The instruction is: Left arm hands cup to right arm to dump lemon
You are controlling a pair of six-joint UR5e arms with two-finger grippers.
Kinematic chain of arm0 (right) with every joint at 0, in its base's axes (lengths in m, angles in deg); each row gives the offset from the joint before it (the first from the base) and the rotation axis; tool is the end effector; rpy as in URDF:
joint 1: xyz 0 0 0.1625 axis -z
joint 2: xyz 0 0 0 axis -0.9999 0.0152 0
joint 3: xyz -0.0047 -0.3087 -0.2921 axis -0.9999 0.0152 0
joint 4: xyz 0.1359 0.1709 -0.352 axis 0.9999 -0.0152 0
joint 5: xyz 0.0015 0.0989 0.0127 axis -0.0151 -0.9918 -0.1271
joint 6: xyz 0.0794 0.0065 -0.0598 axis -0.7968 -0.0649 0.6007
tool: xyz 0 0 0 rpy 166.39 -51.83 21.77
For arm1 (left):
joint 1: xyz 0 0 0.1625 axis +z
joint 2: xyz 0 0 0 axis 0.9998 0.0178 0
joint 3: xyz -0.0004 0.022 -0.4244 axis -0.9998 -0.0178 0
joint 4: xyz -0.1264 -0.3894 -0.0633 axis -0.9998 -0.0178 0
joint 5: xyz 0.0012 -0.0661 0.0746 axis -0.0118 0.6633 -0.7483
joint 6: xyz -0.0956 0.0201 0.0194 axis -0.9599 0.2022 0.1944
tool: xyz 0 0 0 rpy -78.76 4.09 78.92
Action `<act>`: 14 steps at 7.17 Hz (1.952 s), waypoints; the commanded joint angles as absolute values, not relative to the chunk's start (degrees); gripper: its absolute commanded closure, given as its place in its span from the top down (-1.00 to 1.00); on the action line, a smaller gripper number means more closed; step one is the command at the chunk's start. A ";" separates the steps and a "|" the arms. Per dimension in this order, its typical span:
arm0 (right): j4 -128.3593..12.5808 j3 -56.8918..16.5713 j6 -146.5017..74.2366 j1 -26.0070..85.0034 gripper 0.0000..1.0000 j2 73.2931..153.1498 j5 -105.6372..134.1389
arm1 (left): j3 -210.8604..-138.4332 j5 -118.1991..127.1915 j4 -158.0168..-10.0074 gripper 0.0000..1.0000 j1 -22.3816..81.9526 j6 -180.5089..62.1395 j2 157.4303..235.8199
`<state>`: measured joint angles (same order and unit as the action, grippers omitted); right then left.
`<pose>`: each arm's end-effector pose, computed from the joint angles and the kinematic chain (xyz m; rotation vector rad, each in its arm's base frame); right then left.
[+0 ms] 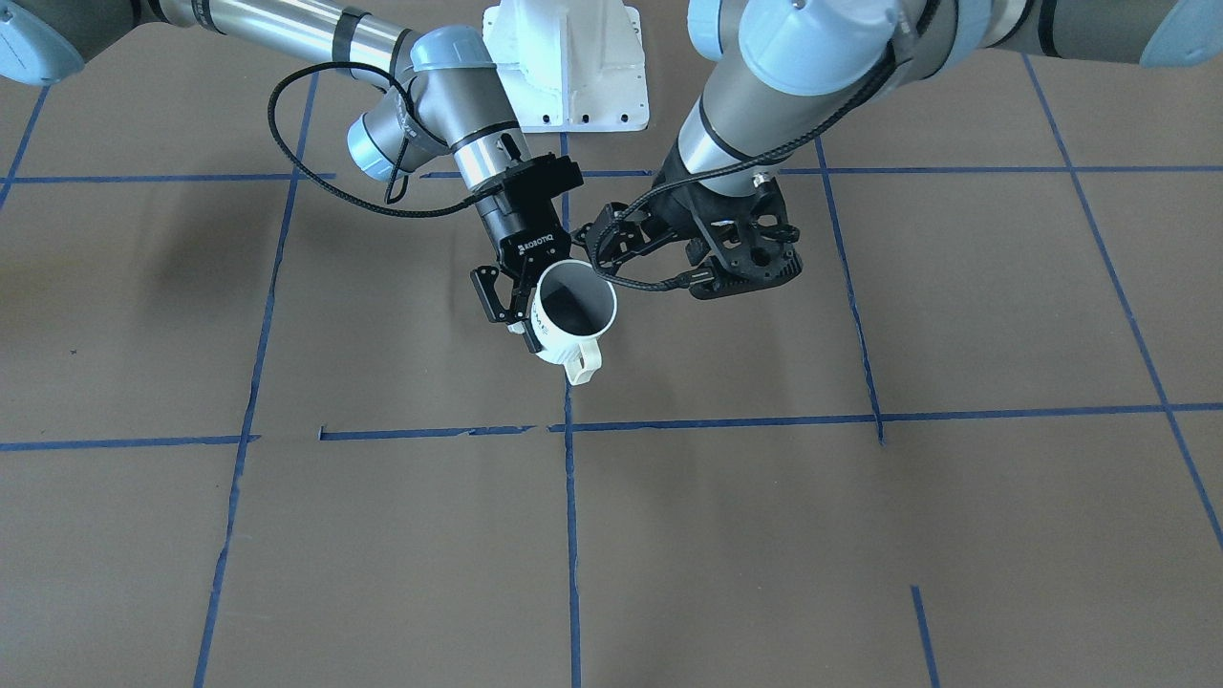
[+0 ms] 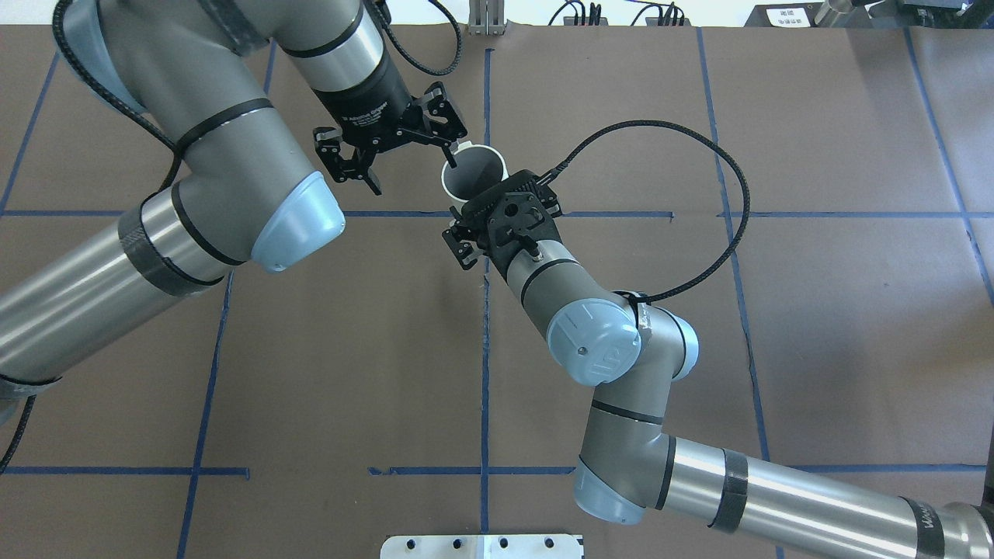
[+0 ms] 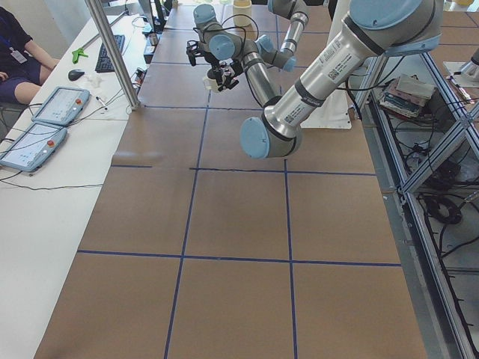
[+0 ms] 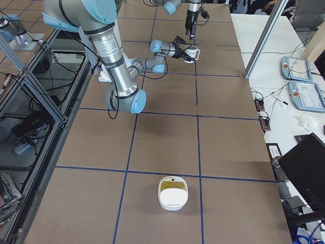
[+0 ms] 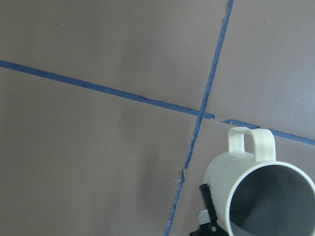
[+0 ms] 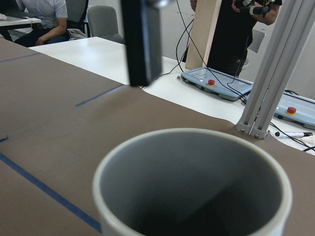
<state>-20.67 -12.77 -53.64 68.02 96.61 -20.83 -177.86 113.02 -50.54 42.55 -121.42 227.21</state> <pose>-0.5696 -0.4192 0.2047 1.2215 -0.8082 -0.0938 0.4176 -0.5394 0.0946 -0.1805 1.0103 -0.2434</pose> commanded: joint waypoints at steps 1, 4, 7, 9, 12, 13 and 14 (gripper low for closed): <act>-20.61 -12.77 -53.65 68.12 -0.59 96.59 -20.82 | -174.04 111.46 -50.96 1.00 43.54 -124.51 229.85; -20.52 -12.77 -53.65 68.12 -0.59 96.41 -20.82 | -172.98 111.37 -52.20 0.98 44.24 -124.79 229.50; -20.43 -12.86 -53.65 68.12 -0.59 96.15 -20.74 | -172.45 111.28 -52.20 0.91 45.30 -124.79 229.33; -20.43 -12.77 -53.65 68.12 -0.59 96.15 -20.47 | -172.36 111.37 -52.19 0.43 45.48 -127.22 229.33; -20.34 -12.77 -53.65 68.12 -0.57 96.15 -20.47 | -172.45 111.37 -53.16 -0.67 45.39 -127.16 228.80; -20.34 -12.77 -53.65 68.12 -0.57 96.15 -20.47 | -172.45 111.28 -53.16 -0.68 45.47 -127.07 228.89; -20.34 -12.77 -53.65 68.12 -0.57 96.15 -20.47 | -172.53 111.37 -53.16 -0.68 45.39 -126.98 228.80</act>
